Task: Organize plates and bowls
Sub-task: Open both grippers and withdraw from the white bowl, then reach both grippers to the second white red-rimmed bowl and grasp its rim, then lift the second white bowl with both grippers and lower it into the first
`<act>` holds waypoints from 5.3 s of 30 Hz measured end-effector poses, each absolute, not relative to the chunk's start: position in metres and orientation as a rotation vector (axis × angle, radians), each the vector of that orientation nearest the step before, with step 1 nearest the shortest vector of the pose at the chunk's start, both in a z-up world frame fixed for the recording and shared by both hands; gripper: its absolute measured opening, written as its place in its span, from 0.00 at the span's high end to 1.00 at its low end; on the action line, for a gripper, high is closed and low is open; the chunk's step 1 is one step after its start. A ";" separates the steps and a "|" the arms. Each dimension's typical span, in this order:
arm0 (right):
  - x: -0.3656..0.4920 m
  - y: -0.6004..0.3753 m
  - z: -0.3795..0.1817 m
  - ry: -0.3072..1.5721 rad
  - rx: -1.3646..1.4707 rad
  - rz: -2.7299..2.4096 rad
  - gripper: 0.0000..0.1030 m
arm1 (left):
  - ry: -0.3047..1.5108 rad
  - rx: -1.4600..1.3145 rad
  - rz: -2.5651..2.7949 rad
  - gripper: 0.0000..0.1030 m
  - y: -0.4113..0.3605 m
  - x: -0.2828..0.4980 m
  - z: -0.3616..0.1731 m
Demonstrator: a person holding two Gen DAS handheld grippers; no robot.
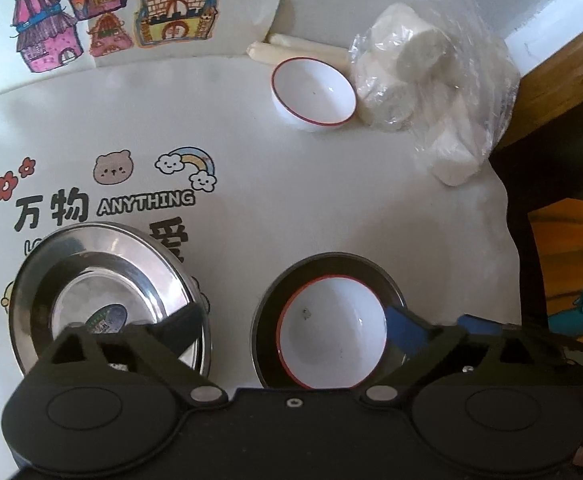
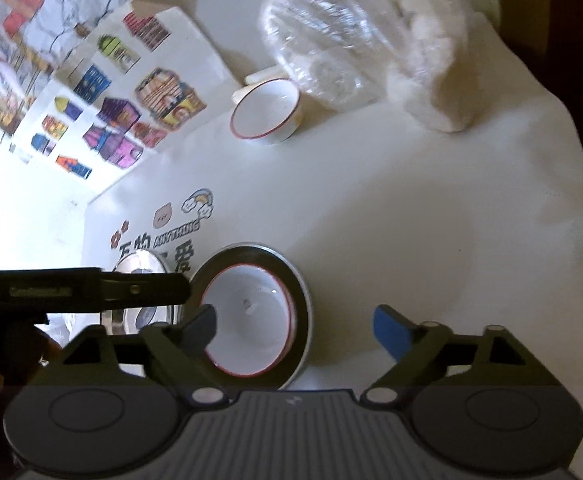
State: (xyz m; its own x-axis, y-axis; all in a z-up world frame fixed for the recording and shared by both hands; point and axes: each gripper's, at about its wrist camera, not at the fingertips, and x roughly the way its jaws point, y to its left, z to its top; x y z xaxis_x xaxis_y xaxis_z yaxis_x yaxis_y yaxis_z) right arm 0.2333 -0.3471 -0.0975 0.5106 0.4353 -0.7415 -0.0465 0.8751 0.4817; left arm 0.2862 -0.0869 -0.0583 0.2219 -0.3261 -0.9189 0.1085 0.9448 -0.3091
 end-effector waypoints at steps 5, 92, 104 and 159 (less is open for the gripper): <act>0.232 -0.362 -0.097 0.993 0.481 0.254 0.00 | 1.290 -0.203 -0.271 0.01 -0.087 0.291 -0.056; 0.399 -0.317 -0.133 0.832 0.632 0.166 0.85 | 1.118 0.065 -0.405 0.90 -0.171 0.428 -0.121; 0.330 -0.310 -0.095 0.758 0.614 0.136 0.85 | 1.052 0.025 -0.499 0.90 -0.146 0.391 -0.079; 0.139 -0.328 -0.089 0.838 0.676 0.130 0.84 | 1.068 0.067 -0.654 0.89 -0.143 0.223 -0.030</act>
